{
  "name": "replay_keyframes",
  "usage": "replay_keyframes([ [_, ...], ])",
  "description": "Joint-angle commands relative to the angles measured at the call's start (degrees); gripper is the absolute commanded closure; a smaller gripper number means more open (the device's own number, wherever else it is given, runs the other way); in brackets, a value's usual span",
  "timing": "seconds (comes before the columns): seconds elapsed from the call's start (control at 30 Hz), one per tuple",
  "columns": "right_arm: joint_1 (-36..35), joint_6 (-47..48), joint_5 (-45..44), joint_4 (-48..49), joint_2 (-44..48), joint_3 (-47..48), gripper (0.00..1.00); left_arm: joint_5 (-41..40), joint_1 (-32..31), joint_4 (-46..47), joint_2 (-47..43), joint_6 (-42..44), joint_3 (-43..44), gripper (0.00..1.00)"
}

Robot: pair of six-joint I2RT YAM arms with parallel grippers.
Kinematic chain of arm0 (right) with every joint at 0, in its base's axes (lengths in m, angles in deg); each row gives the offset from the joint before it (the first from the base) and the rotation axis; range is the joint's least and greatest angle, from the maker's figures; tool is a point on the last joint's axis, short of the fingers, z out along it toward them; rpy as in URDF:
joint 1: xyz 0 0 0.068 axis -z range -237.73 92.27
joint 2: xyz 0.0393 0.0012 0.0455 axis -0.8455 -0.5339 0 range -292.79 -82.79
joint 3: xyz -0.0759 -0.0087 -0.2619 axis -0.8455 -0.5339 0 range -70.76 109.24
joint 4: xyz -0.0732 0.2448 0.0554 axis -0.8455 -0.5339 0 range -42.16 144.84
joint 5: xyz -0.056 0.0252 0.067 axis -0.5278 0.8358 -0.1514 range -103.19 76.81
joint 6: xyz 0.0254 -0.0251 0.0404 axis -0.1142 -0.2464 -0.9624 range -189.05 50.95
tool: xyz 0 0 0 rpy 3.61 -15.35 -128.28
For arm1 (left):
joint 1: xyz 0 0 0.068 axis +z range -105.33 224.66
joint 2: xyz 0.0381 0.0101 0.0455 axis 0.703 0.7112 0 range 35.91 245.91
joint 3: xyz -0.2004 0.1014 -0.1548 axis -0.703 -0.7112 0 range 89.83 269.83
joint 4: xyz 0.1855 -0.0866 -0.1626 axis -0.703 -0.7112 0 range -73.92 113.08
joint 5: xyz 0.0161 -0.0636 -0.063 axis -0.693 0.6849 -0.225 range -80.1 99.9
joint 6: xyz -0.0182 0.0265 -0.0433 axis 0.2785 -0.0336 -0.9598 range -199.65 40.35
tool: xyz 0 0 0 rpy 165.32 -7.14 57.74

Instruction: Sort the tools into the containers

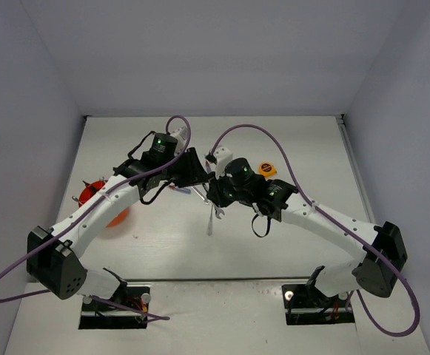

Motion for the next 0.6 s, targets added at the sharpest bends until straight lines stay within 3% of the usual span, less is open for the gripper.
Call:
replay_keyframes([
  [0.0,-0.35,-0.08,1.81,5.18,3.03,-0.48,1.0,-1.82,-1.32,5.94,-0.32,-1.27,3.54,0.79],
  [0.17,-0.32,0.44,3.18,5.19,3.08,-0.78,1.0,-2.78,-2.38,7.8,-0.36,-2.14,2.86,0.99],
  [0.27,-0.23,1.03,3.39,5.19,3.37,-0.87,1.0,-3.75,-2.37,8.57,-1.1,-2.62,1.66,1.0],
  [0.33,-0.02,1.23,3.4,5.19,3.79,-1.12,0.94,-5.67,-2.37,8.08,-1.69,-2.26,1.3,1.0],
  [0.43,0.5,1.48,2.99,5.19,5.39,-1.75,0.48,-9.43,-2.2,4.8,-2.94,-0.55,1.85,1.0],
  [0.47,0.74,1.5,2.79,5.19,6.13,-2.36,0.37,-12.0,-2.03,3.28,-3.26,0.11,2.68,1.0],
  [0.5,0.99,1.5,2.59,5.17,6.87,-3.01,0.29,-14.71,-1.81,1.74,-3.56,0.75,3.57,1.0],
  [0.57,1.72,1.39,2.08,4.32,8.68,-3.84,0.27,-17.82,-0.57,-2.36,-4.49,1.99,4.65,1.0],
])
